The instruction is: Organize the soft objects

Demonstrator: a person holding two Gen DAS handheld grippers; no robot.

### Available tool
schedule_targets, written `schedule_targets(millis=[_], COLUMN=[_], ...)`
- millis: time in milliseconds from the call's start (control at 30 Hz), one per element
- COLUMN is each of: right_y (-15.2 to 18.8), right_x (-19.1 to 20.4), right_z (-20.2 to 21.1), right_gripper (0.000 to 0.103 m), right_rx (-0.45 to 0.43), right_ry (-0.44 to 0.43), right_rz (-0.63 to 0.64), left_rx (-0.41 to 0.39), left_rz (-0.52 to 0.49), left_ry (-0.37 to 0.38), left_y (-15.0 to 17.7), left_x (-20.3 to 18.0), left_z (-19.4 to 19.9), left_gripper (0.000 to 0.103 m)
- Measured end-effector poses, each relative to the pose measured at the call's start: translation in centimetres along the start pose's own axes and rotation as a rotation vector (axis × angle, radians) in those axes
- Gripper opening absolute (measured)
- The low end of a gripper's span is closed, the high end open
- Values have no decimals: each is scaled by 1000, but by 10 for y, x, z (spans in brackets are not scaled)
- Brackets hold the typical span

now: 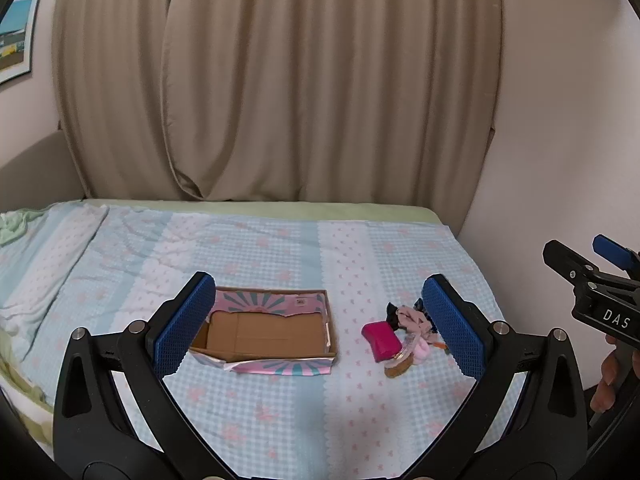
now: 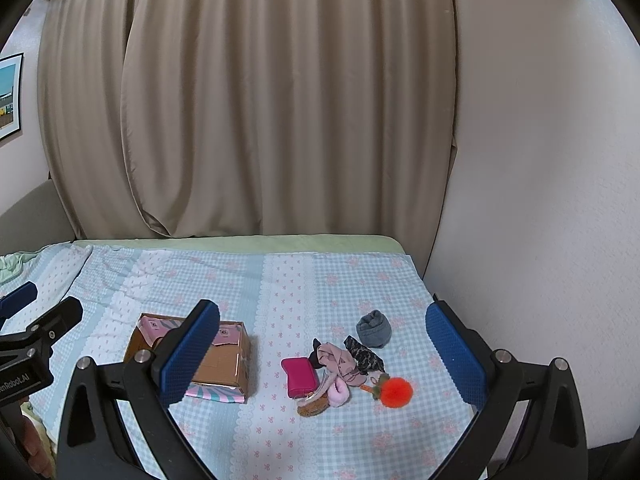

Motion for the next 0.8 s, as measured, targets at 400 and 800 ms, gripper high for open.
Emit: schedule_targets(millis=[400, 800], right_y=[3, 2], right_x=[1, 1], right_z=[0, 0], right_gripper=[103, 103], right_rx=[1, 2], right_ry=[2, 1], right_rz=[1, 1], left_rx=[3, 3], left_rz=[1, 2], left_ry=[4, 4], left_y=[0, 0], left_x=[-2, -1], left_z=[-2, -1], left_gripper=[103, 103])
Point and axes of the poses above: each gripper's, at about its wrist camera, not at the fingertips, and z roughly against the way its jaws point, x to its left, y to its underside, the point moved 6 cm from there along -z, roughly the way its jaws point, and after that the axes turned 2 degrees about z, right-handed, at the moved point
